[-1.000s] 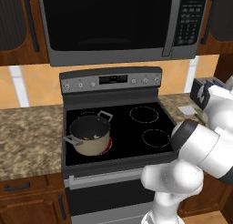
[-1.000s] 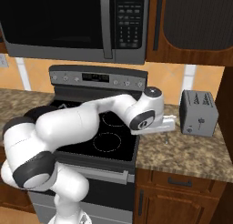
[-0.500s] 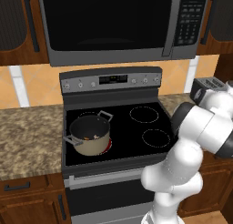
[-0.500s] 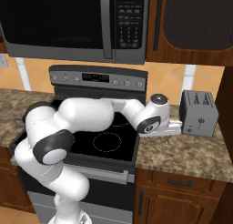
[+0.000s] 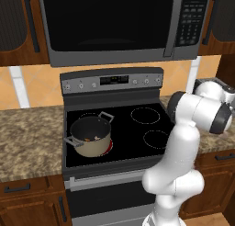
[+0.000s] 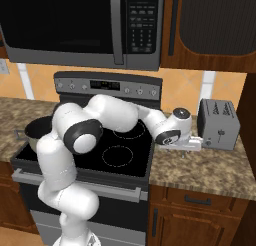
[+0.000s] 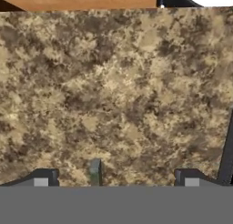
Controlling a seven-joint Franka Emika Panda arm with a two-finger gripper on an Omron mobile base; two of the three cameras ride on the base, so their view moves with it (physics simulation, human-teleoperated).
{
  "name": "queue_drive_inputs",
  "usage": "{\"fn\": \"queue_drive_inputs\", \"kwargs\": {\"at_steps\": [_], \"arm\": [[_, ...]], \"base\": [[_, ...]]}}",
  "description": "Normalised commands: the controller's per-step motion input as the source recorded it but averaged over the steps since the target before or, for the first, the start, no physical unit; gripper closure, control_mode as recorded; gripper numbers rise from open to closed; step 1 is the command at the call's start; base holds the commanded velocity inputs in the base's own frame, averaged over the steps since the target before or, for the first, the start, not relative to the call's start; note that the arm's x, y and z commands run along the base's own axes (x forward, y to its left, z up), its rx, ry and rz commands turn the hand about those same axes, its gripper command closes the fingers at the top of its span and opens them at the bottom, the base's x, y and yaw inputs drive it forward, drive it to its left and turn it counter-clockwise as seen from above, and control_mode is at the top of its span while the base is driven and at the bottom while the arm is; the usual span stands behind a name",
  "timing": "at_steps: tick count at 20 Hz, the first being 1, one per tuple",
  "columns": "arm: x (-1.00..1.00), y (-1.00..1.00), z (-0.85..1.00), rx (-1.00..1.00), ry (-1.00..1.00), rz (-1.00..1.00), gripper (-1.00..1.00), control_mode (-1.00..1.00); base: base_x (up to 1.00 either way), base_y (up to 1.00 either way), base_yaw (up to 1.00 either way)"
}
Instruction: Put the carrot and garlic in the pot. Retrieve the spatula and lightly stir the vegetables in the pot.
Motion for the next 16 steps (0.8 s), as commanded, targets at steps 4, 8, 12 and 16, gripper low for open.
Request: {"fn": "queue_drive_inputs", "kwargs": {"at_steps": [4, 8, 12, 16], "arm": [[0.63, 0.0, -0.36, 0.04, 0.0, -0.2, -1.0, -1.0], [0.47, 0.0, -0.3, 0.0, 0.0, -0.19, -1.0, -1.0], [0.36, 0.0, -0.26, 0.0, 0.0, -0.15, -1.0, -1.0], [0.36, -0.02, -0.19, 0.0, 0.0, -0.12, -1.0, -1.0]], "base": [[0.0, 0.0, 0.0], [0.0, 0.0, 0.0], [0.0, 0.0, 0.0], [0.0, 0.0, 0.0]]}}
